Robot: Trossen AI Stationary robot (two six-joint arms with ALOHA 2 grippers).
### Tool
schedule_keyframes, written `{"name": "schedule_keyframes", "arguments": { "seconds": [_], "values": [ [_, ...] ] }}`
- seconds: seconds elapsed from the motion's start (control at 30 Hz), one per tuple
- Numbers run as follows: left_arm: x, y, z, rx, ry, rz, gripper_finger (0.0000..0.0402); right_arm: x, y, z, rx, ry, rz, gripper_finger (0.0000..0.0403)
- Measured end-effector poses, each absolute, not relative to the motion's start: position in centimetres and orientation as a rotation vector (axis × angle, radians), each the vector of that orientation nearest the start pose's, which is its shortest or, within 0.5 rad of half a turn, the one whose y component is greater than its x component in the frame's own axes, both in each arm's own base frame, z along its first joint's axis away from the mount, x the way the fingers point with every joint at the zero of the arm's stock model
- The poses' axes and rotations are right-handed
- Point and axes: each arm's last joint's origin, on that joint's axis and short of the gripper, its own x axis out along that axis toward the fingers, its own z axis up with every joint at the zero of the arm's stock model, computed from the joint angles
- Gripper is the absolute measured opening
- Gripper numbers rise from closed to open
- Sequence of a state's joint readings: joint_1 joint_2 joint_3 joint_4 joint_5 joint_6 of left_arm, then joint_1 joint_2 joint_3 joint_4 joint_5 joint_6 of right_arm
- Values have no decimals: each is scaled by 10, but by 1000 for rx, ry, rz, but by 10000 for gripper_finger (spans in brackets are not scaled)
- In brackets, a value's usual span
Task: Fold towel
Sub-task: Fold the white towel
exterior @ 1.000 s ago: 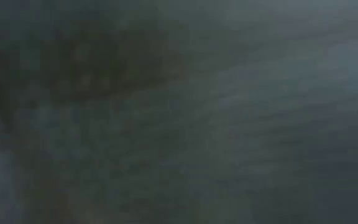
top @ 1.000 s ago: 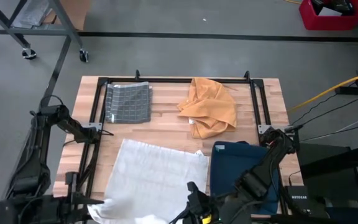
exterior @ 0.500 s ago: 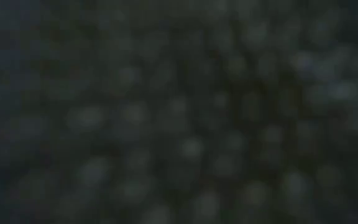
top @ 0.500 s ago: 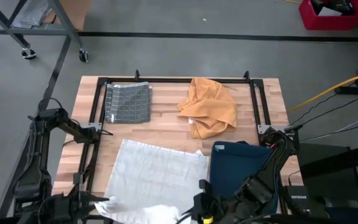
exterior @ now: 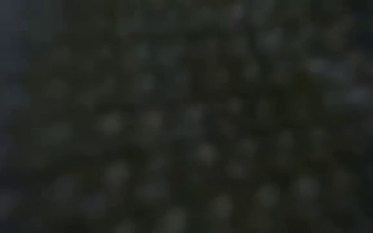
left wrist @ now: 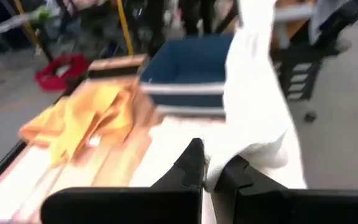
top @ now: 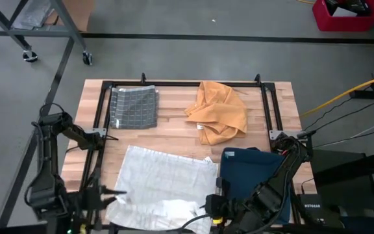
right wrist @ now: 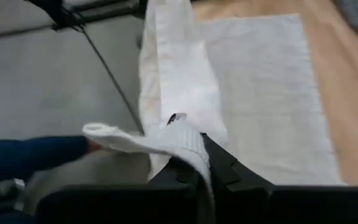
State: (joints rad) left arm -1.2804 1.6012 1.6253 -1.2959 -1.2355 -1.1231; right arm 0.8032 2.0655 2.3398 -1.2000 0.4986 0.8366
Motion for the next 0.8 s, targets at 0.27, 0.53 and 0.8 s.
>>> {"name": "schedule_keyframes", "arguments": {
  "seconds": [0.27, 0.53, 0.8],
  "values": [
    [120, -247, 355, 173, 420, 294, 1, 301, 273, 377, 89, 852, -181, 1],
    [142, -232, 358, 284, 452, 353, 1, 316, 240, 375, -12, 879, -322, 1],
    [168, -214, 358, 410, 506, 432, 1, 328, 211, 373, -70, 942, -394, 1]
  ]
}}
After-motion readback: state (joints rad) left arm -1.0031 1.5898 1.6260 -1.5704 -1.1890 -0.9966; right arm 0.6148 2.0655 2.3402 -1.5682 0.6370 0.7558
